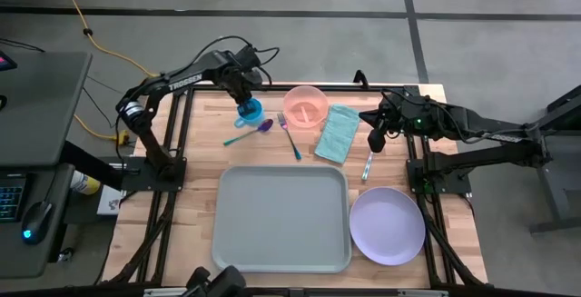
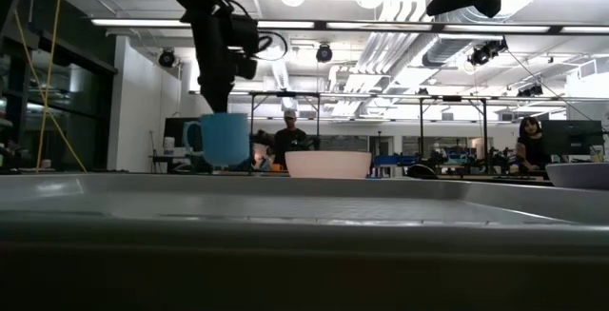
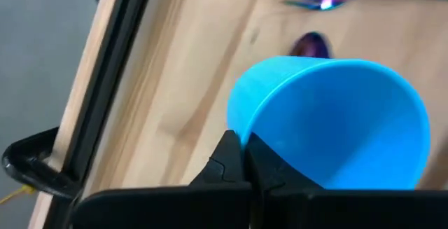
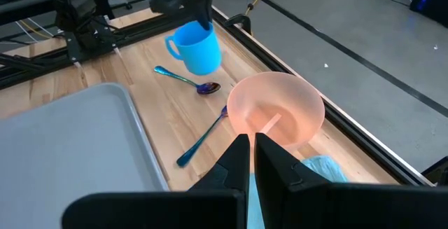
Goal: Set up tray
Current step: Put the blue mug on the serving tray
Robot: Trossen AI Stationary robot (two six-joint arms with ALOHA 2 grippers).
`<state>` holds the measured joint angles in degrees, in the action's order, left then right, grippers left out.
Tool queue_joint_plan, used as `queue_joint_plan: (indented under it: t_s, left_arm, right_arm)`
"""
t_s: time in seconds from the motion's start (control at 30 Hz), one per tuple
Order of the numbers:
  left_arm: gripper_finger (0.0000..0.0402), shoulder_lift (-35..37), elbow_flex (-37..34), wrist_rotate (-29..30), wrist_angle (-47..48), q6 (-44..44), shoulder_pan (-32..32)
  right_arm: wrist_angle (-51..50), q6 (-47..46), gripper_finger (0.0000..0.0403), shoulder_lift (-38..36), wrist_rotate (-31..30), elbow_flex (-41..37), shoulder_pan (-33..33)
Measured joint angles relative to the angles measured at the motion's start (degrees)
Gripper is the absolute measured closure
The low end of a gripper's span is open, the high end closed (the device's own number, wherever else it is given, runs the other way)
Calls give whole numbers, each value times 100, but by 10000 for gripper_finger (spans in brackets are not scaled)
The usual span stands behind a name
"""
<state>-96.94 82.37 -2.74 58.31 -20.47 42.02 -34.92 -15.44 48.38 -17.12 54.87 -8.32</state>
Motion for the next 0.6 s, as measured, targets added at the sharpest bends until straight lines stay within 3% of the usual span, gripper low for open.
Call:
queue_joint_plan:
  t_s: [0.2,0.37,0.6]
  left_arm:
    - [387,268,0,-1321,-21,-49,-17]
    - [387,303,0,-2065,-256,56,-313]
    - [387,303,2,-2243,-460,424,-1092]
  right_arm:
    - [0,2,402,0,0,0,0]
    - [0,2,402,0,0,1,0]
    - [-2,45,402,0,-2,0,-2]
